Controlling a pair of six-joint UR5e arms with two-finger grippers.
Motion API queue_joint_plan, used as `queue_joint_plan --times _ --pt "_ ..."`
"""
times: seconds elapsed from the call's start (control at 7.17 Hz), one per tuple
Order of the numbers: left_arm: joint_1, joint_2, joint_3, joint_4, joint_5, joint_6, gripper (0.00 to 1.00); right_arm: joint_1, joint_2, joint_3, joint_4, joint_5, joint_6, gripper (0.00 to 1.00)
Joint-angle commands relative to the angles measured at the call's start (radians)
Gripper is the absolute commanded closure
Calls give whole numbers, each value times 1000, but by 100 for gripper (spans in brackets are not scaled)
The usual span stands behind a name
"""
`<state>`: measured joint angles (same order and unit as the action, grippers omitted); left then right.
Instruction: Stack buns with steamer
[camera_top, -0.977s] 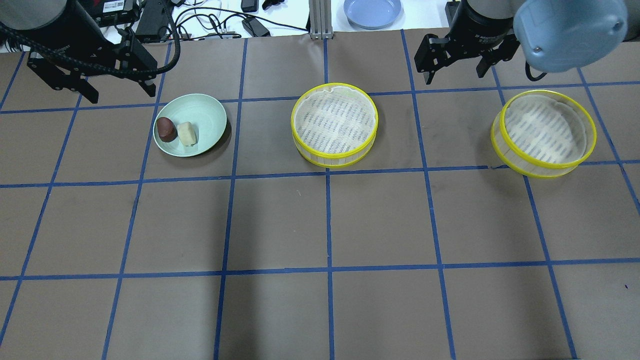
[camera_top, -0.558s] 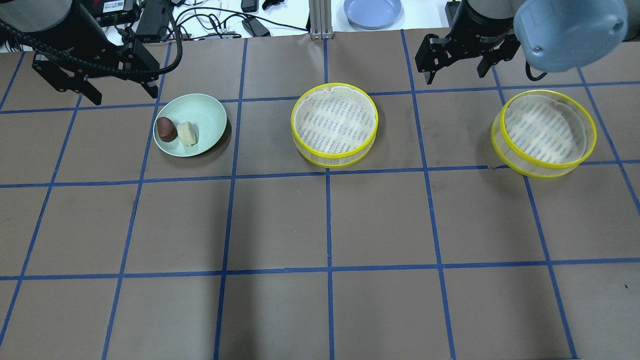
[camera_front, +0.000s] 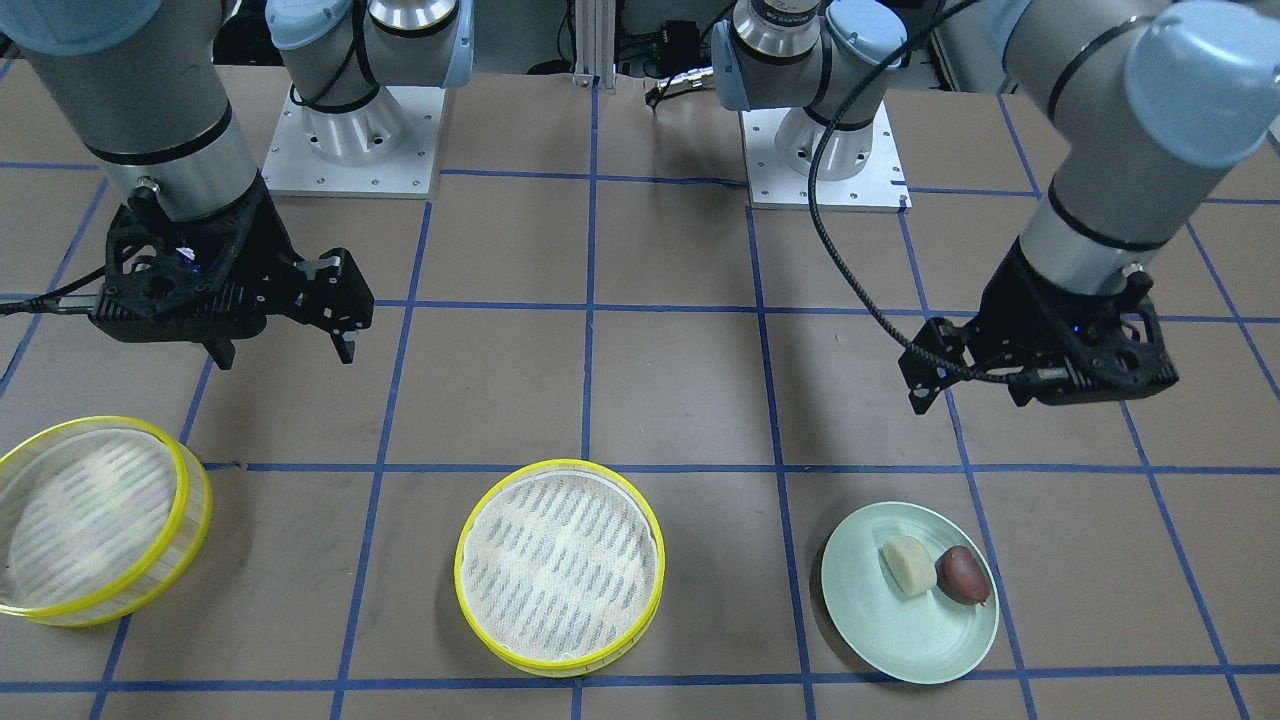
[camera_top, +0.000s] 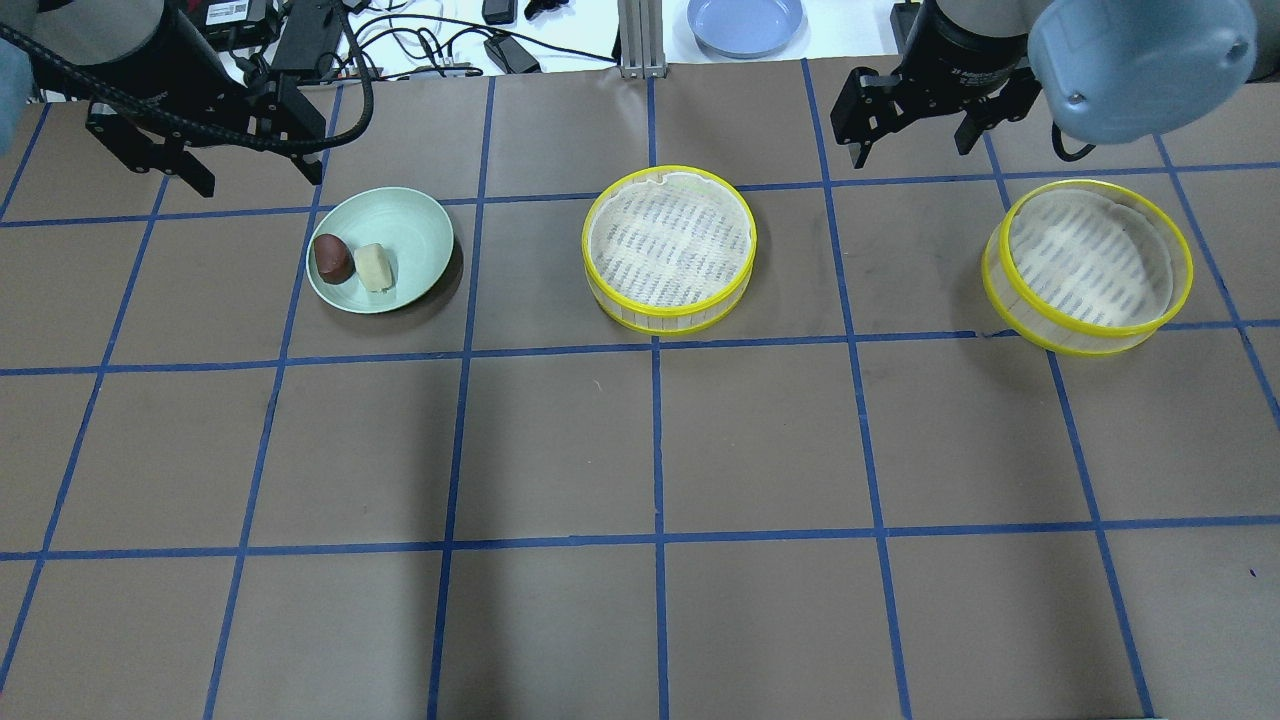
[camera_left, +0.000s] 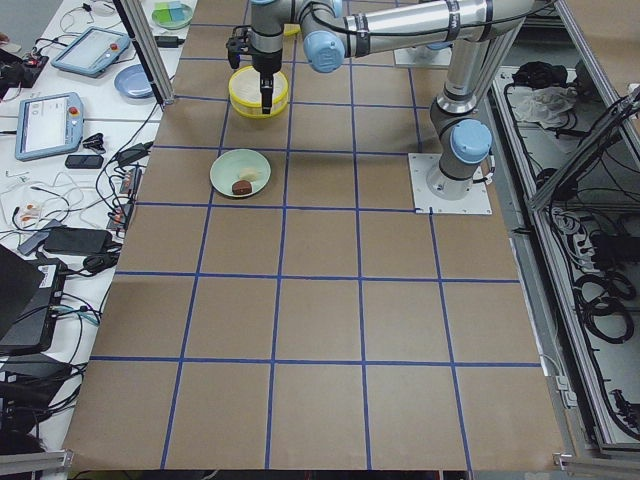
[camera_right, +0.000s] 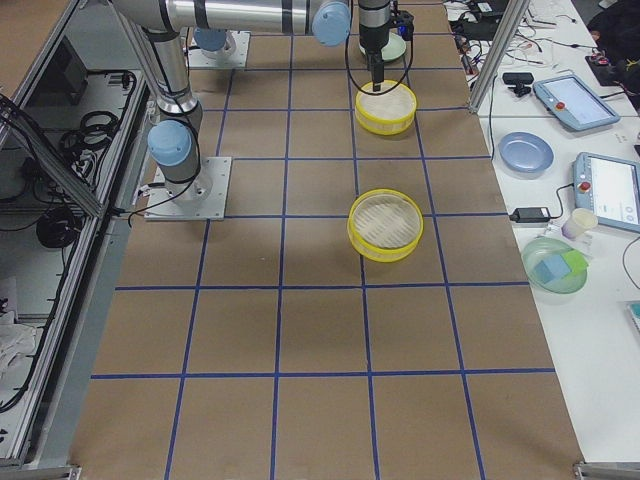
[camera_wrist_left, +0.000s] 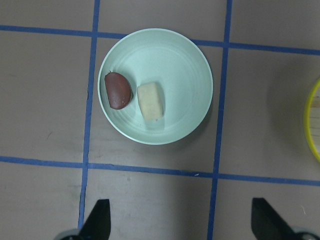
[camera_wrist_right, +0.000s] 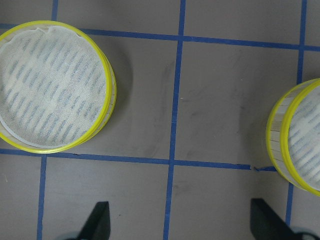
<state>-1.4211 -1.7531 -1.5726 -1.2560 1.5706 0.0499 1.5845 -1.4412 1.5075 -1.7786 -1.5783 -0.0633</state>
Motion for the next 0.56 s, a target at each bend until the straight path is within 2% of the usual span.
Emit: queue_joint_plan --times 0.0,0.28,0.42 --pt "7 -132 -27 160 2 -7 0 -21 2 -1 -4 6 -1 0" --pt "14 -247 -26 254 5 -8 0 -64 50 -3 -47 4 -47 0" --pt "40 -282 -27 257 -3 -8 0 -149 94 -3 -112 6 -166 0"
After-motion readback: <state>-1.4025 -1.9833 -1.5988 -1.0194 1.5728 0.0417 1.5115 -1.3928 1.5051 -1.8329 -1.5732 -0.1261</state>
